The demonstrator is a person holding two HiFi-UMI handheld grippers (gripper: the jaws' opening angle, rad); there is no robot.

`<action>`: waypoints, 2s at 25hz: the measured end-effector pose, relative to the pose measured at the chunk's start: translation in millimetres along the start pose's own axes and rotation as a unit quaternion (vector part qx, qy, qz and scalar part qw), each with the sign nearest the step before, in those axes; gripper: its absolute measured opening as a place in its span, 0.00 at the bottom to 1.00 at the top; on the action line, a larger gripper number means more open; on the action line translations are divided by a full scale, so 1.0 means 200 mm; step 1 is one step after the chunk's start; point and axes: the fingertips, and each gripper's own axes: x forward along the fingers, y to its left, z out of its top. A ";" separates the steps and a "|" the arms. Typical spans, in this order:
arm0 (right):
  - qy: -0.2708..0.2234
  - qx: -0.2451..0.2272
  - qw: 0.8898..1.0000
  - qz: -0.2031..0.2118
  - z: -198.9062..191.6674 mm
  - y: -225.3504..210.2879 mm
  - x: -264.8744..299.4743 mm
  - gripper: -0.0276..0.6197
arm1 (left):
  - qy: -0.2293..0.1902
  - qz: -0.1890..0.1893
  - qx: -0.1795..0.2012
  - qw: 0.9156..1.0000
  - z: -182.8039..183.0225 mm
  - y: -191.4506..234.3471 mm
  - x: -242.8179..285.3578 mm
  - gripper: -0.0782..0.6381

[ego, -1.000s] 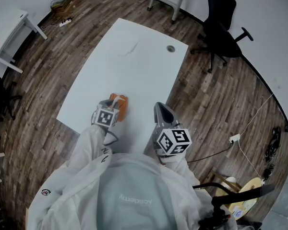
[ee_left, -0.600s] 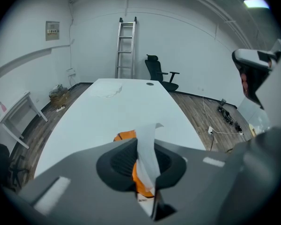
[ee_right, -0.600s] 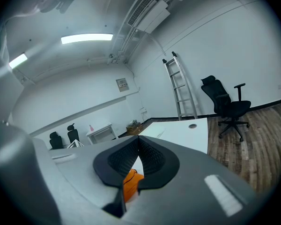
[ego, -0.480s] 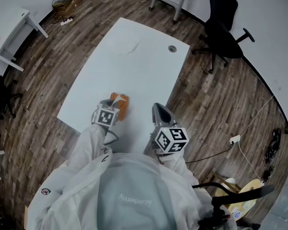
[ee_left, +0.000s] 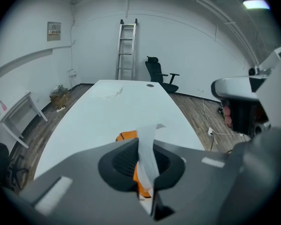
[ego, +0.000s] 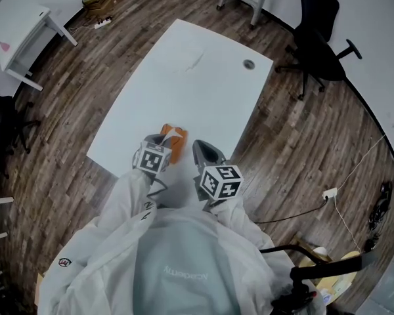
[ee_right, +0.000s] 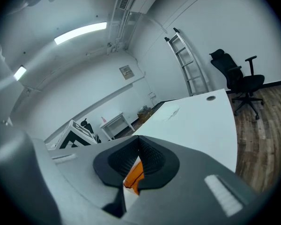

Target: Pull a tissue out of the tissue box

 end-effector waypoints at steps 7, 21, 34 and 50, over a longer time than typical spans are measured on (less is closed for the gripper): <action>0.078 0.021 0.996 0.038 -0.27 0.11 0.18 0.05 | 0.004 -0.008 0.008 1.000 -0.02 -0.01 -0.03 0.11; 0.115 0.036 0.991 0.053 -0.39 0.15 0.37 0.05 | 0.010 -0.025 0.015 1.000 -0.03 -0.05 -0.09 0.11; 0.134 0.036 0.989 0.049 -0.48 0.12 0.44 0.05 | 0.003 -0.026 0.012 1.000 0.00 -0.07 -0.13 0.11; 0.152 0.040 0.986 0.047 -0.54 0.08 0.50 0.05 | -0.008 -0.031 0.004 0.999 0.05 -0.10 -0.18 0.11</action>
